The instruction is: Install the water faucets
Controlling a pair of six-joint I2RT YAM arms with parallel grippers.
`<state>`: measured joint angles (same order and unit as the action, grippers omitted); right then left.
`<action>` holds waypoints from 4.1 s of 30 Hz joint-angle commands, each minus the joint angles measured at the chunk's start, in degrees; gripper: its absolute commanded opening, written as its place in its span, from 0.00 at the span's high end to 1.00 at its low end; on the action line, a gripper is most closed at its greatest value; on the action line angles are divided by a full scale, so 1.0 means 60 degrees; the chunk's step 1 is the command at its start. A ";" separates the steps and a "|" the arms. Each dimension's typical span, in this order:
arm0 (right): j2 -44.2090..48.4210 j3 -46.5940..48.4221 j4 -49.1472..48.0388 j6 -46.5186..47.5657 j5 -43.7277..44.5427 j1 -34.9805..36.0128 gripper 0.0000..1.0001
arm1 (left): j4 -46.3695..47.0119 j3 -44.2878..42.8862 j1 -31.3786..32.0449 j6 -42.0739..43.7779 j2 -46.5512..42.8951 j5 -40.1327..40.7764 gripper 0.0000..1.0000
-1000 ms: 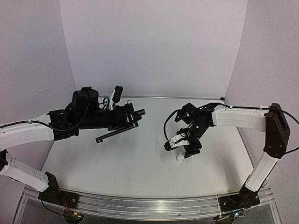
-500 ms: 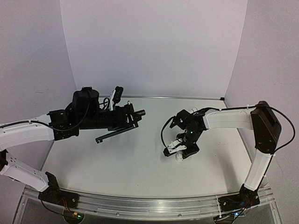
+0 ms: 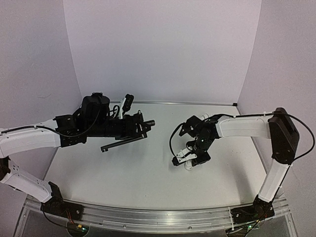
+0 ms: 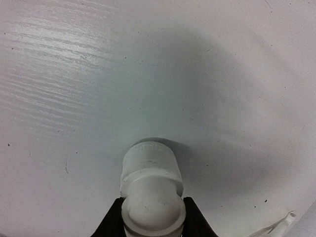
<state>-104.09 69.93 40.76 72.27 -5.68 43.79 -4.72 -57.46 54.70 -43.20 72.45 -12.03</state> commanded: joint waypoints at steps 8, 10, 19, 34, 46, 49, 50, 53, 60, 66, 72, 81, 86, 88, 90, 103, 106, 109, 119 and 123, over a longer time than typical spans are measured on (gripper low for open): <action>0.4466 0.1022 -0.0153 0.0373 0.0435 0.0055 1.00 | 0.0397 -0.0854 -0.0113 0.0565 -0.0067 -0.1653 1.00; 0.5241 0.0962 -0.0664 0.0721 0.0179 0.0055 1.00 | 0.0488 -0.0904 -0.0122 0.0670 -0.0008 -0.2377 1.00; 0.8263 -0.0829 -0.4178 0.1569 -0.2108 0.0055 1.00 | 0.2762 -0.0603 -0.0124 0.0289 -0.0260 -0.5765 1.00; 0.9484 -0.2837 -0.7717 0.5170 -0.4883 0.0156 1.00 | 0.5249 -0.1258 0.0094 -0.1838 0.0808 -0.7685 1.00; 0.9611 -0.3385 -0.8120 0.6946 -0.6546 0.0158 1.00 | 0.6339 -0.1781 0.0312 -0.2722 0.1729 -0.8827 1.00; 0.9593 -0.3432 -0.7973 0.7399 -0.6875 0.0158 1.00 | 0.6306 -0.1903 0.0403 -0.2759 0.1874 -0.8938 1.00; 0.9572 -0.3403 -0.7826 0.7522 -0.6948 0.0158 1.00 | 0.6266 -0.1940 0.0424 -0.2747 0.1906 -0.8958 1.00; 0.9467 -0.3325 -0.7562 0.7922 -0.7055 0.0158 1.00 | 0.5917 -0.2072 0.0463 -0.2631 0.1971 -0.8862 1.00; 0.9274 -0.3119 -0.7056 0.8314 -0.7028 0.0172 1.00 | 0.5034 -0.2192 0.0468 -0.2234 0.1907 -0.7949 1.00; 0.9217 -0.3061 -0.6925 0.8339 -0.6917 0.0172 1.00 | 0.4548 -0.2327 0.0550 -0.1922 0.1963 -0.7655 1.00; 0.9176 -0.3000 -0.6958 0.8331 -0.6884 0.0187 1.00 | 0.4259 -0.2459 0.0593 -0.1779 0.2103 -0.7451 1.00; 0.9083 -0.2954 -0.7126 0.8182 -0.6798 0.0234 1.00 | 0.4126 -0.2508 0.0686 -0.1740 0.2317 -0.7145 1.00; 0.9056 -0.2937 -0.7160 0.8169 -0.6712 0.0244 1.00 | 0.4132 -0.2538 0.0728 -0.1730 0.2379 -0.7080 1.00; 0.9035 -0.2926 -0.7147 0.8159 -0.6645 0.0251 1.00 | 0.4094 -0.2564 0.0767 -0.1676 0.2382 -0.7076 1.00; 0.9022 -0.2914 -0.7097 0.8145 -0.6569 0.0254 1.00 | 0.3988 -0.2586 0.0791 -0.1581 0.2363 -0.7018 1.00; 0.8939 -0.2454 -0.5811 0.7544 -0.5884 0.0294 1.00 | 0.2184 -0.3192 0.1063 -0.0181 0.2353 -0.6134 1.00; 0.8933 -0.2427 -0.5708 0.7302 -0.5850 0.0310 1.00 | 0.2071 -0.3253 0.1085 -0.0023 0.2364 -0.6077 1.00; 0.8925 -0.2405 -0.5537 0.6920 -0.5880 0.0325 1.00 | 0.1801 -0.3361 0.1137 0.0324 0.2361 -0.5968 1.00; 0.9033 -0.2996 -0.7319 0.4208 -0.6024 0.0430 1.00 | 0.2033 -0.3253 0.1249 0.0984 0.2275 -0.5880 1.00; 0.8854 -0.2810 -0.7769 0.2980 -0.5722 0.0558 1.00 | 0.1904 -0.3371 0.1268 0.1242 0.2286 -0.5694 1.00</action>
<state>-49.80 51.56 5.74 101.48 -41.63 45.47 2.63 -73.17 60.58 -38.98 87.39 -47.77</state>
